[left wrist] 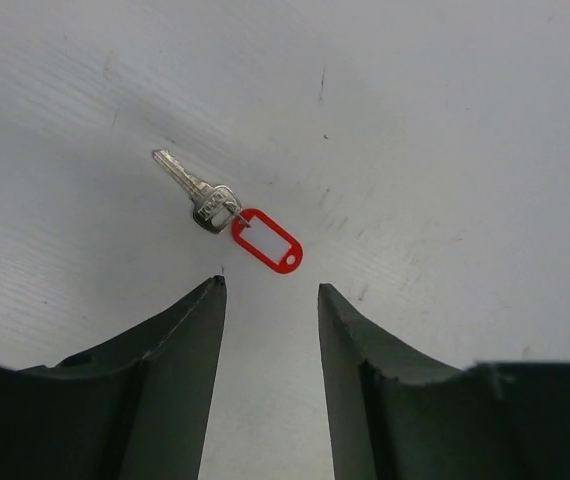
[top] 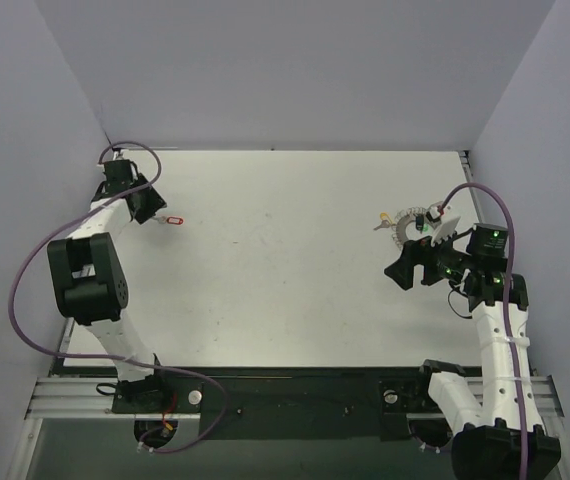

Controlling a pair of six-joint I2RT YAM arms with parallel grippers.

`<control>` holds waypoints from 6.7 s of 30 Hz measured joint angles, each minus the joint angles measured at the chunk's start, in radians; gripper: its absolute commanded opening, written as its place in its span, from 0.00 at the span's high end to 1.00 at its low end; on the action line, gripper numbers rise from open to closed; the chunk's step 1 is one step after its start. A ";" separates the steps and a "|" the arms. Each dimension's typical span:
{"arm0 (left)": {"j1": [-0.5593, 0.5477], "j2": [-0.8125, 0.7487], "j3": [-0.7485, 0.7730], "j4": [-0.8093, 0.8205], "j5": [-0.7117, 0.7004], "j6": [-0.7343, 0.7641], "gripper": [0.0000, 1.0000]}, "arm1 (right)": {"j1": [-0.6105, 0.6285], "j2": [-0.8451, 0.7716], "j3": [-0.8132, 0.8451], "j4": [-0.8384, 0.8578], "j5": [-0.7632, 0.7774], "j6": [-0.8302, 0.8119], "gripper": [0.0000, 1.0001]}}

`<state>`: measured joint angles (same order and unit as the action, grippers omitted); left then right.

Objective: Put the keys on the keyring

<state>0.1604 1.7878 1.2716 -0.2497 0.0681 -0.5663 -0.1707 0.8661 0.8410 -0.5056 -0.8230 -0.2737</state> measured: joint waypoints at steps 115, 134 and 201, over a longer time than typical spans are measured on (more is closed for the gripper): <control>-0.954 -0.657 -0.374 0.311 -0.217 0.100 0.05 | -0.246 0.033 -0.026 -0.166 -0.126 -0.277 0.19; -0.883 -0.909 -0.577 0.074 -0.160 0.434 0.10 | 0.399 0.520 0.210 -0.376 0.290 -0.529 0.31; -0.850 -0.960 -0.578 0.074 -0.116 0.478 0.11 | 0.679 0.882 0.211 -0.330 0.562 -1.534 0.88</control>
<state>-0.6899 0.8276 0.6941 -0.1761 -0.0475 -0.0887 0.5087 1.7485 1.0523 -0.8356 -0.2615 -1.8072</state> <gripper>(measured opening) 0.894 0.154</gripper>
